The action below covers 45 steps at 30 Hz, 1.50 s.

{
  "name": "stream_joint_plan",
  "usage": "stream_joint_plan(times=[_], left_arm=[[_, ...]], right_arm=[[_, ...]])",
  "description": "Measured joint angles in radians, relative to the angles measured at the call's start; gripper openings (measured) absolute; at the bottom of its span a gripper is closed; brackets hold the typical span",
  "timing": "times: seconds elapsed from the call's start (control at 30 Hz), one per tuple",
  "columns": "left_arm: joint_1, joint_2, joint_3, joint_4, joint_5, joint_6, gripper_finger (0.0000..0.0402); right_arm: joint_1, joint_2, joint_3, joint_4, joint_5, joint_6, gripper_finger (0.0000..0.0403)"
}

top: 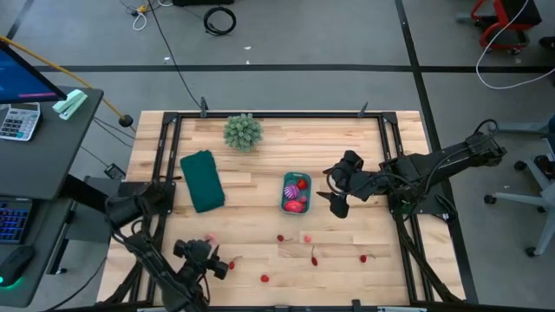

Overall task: Pick and placing Produce into tupperware
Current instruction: Put the pink peach into the blue bin

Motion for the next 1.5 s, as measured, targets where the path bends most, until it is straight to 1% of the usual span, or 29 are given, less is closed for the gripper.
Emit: stream_joint_plan(times=[0.1,0.27,0.47,0.57,0.67,0.77,0.8,0.9,0.97,1.03,1.07,1.13,1.27,1.3,1.5], left_arm=[[0.001,0.032,0.000,0.037,0.000,0.003,0.0170],[0.001,0.081,0.000,0.029,0.004,0.004,0.0161],[0.006,0.082,0.000,0.007,0.007,-0.001,0.0150],[0.014,0.082,0.005,0.023,0.013,-0.002,0.0147],[0.028,0.058,0.064,-0.024,0.014,0.021,0.0143],[0.035,0.021,0.181,-0.147,0.012,0.105,0.0138],[0.035,0.009,0.222,-0.151,0.013,0.152,0.0136],[0.035,-0.063,0.308,-0.143,0.012,0.405,0.0130],[0.036,-0.094,0.371,-0.147,-0.022,0.480,0.0124],[0.030,-0.110,0.396,-0.143,-0.081,0.561,0.0117],[0.034,-0.118,0.407,-0.136,-0.089,0.592,0.0114],[0.043,-0.129,0.430,-0.133,-0.067,0.607,0.0109],[0.054,-0.121,0.432,-0.138,0.100,0.649,0.0100],[0.059,-0.119,0.422,-0.141,0.123,0.658,0.0098],[0.063,-0.119,0.282,-0.151,0.144,0.651,0.0081]], right_arm=[[0.000,0.000,0.000,0.000,0.000,0.034,0.0336],[0.000,0.000,0.000,0.000,0.000,0.045,0.0336],[0.000,0.000,0.000,0.000,0.000,0.045,0.0336],[0.000,0.000,0.000,0.000,0.000,0.045,0.0336],[0.000,0.000,0.000,0.000,0.000,0.045,0.0336],[0.000,0.000,0.000,0.000,0.000,0.045,0.0336],[0.000,0.000,0.000,0.000,0.000,0.045,0.0336],[0.000,0.000,0.000,-0.001,0.000,0.044,0.0336],[0.000,0.000,0.000,0.000,0.000,0.040,0.0336],[0.000,0.000,0.000,0.000,0.000,0.041,0.0336],[0.000,0.000,0.000,0.000,0.000,0.045,0.0336],[0.000,0.000,0.000,0.000,0.000,0.052,0.0336],[0.000,0.000,0.000,0.000,0.000,0.047,0.0336],[0.000,0.000,0.000,0.000,0.000,0.047,0.0336],[0.000,0.000,0.000,0.000,0.000,0.047,0.0336]])
